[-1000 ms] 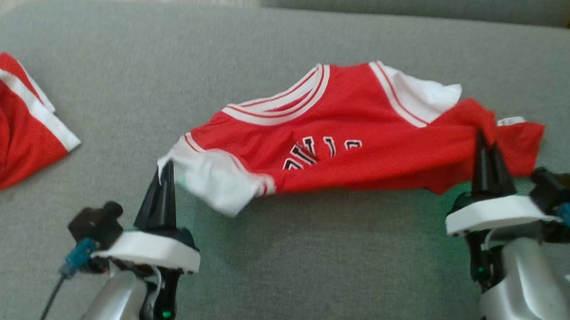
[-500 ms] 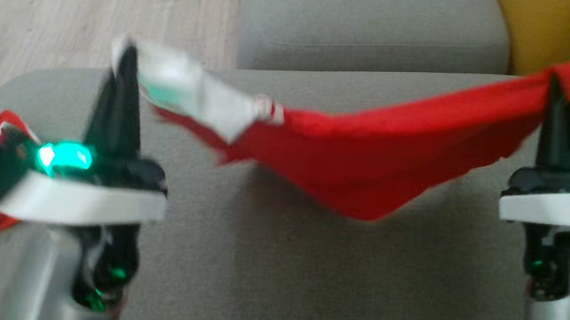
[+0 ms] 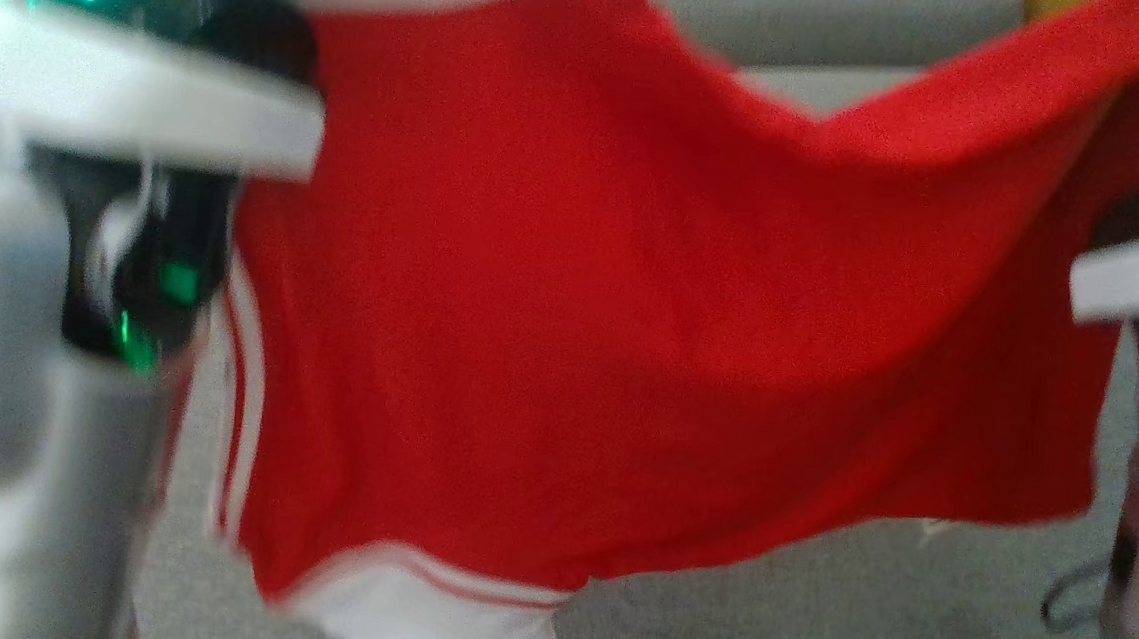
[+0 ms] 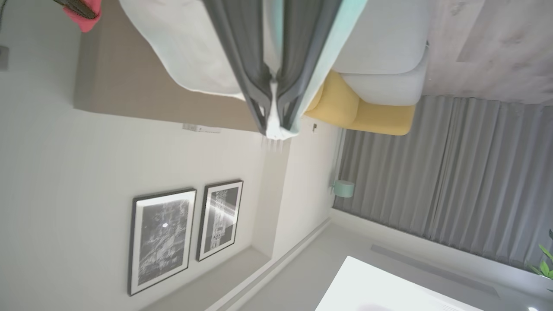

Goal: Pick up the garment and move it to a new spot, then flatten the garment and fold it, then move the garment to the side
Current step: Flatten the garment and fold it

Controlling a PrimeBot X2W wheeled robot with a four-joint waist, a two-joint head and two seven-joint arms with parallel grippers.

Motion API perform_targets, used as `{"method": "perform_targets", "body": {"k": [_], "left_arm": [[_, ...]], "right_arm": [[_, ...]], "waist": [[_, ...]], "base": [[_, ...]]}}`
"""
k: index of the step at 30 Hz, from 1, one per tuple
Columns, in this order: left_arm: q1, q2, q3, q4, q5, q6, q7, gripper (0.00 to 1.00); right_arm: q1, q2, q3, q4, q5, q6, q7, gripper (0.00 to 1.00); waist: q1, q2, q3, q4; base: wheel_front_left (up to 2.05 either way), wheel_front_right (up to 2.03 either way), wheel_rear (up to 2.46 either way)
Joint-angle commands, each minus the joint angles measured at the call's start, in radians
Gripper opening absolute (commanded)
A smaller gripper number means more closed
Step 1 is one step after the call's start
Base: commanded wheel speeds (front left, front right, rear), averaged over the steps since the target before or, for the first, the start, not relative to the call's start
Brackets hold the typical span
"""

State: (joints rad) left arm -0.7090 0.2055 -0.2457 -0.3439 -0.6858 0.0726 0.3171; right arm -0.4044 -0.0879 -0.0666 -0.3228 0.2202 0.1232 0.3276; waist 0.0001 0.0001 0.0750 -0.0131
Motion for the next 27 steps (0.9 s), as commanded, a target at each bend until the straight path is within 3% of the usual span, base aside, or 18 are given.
{"method": "perform_targets", "body": {"k": [1, 6, 16, 21, 27], "left_arm": [[-0.134, 0.039, 0.031, 0.038, 0.035, -0.009, 0.009, 0.00], [-0.382, 0.072, 0.014, 0.271, 0.136, -0.045, -0.022, 0.00], [-0.746, 0.043, 0.011, 0.656, 0.222, -0.076, -0.190, 0.00], [-0.787, 0.009, 0.015, 0.741, 0.207, -0.091, -0.250, 0.00], [-0.698, -0.024, -0.013, 0.818, 0.184, -0.135, -0.323, 0.00]], "right_arm": [[-0.121, -0.016, 0.033, 0.024, 0.009, 0.008, 0.025, 0.00], [-0.385, -0.034, 0.062, 0.241, -0.015, 0.008, 0.053, 0.00], [-0.848, 0.000, 0.017, 0.691, -0.154, 0.008, -0.053, 0.00], [-0.935, 0.012, -0.027, 0.811, -0.215, 0.008, -0.107, 0.00], [-0.916, 0.026, -0.021, 0.946, -0.246, 0.008, -0.195, 0.00]], "waist": [[-0.0001, -0.0001, 0.105, -0.013], [-0.0001, -0.0001, 0.228, -0.033], [-0.0001, -0.0001, 0.360, -0.024], [-0.0001, -0.0001, 0.421, 0.003], [-0.0001, -0.0001, 0.498, 0.031]], "base": [[0.00, 0.00, 0.00], [0.00, 0.00, 0.00], [0.00, 0.00, 0.00], [0.00, 0.00, 0.00], [0.00, 0.00, 0.00]]}}
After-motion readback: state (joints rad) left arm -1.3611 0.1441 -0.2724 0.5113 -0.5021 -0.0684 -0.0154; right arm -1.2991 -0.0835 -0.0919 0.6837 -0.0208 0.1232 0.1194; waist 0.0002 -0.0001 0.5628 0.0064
